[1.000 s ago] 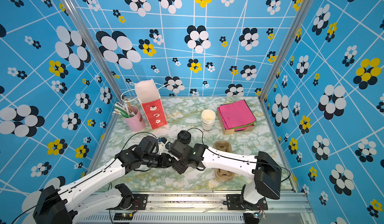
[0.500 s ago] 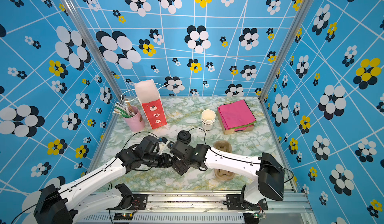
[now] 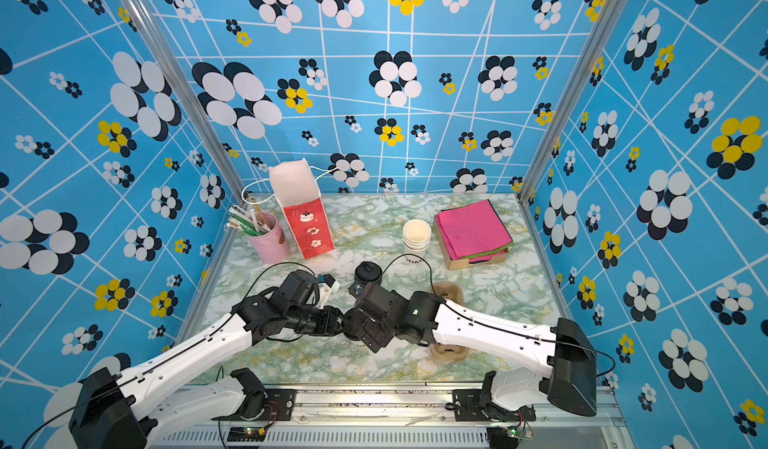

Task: Pack the takeout coffee
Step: 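Press the black lid down onto the cup with the right gripper, then release the lidded cup and raise both grippers away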

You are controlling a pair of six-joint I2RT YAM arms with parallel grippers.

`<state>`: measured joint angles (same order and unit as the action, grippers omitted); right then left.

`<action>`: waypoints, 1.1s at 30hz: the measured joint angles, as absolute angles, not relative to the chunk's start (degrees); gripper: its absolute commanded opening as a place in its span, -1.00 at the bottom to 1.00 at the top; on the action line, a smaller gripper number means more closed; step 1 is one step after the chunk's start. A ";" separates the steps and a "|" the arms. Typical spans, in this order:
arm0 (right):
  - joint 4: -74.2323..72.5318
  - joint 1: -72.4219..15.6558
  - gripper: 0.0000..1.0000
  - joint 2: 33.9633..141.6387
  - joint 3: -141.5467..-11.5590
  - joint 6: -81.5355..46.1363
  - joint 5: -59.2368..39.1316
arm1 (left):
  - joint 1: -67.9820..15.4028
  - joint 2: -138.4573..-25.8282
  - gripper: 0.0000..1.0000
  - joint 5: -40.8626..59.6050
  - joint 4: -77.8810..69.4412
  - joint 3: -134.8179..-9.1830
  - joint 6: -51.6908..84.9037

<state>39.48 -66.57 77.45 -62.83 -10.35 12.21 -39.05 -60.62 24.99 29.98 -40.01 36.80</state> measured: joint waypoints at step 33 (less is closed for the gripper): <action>37.28 -52.10 0.98 91.24 -78.43 -15.51 11.09 | -32.64 -47.79 0.76 20.60 32.34 -46.46 33.76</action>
<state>37.28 -52.10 91.24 -78.43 -15.51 11.09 -32.64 -47.79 20.60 32.34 -46.46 33.76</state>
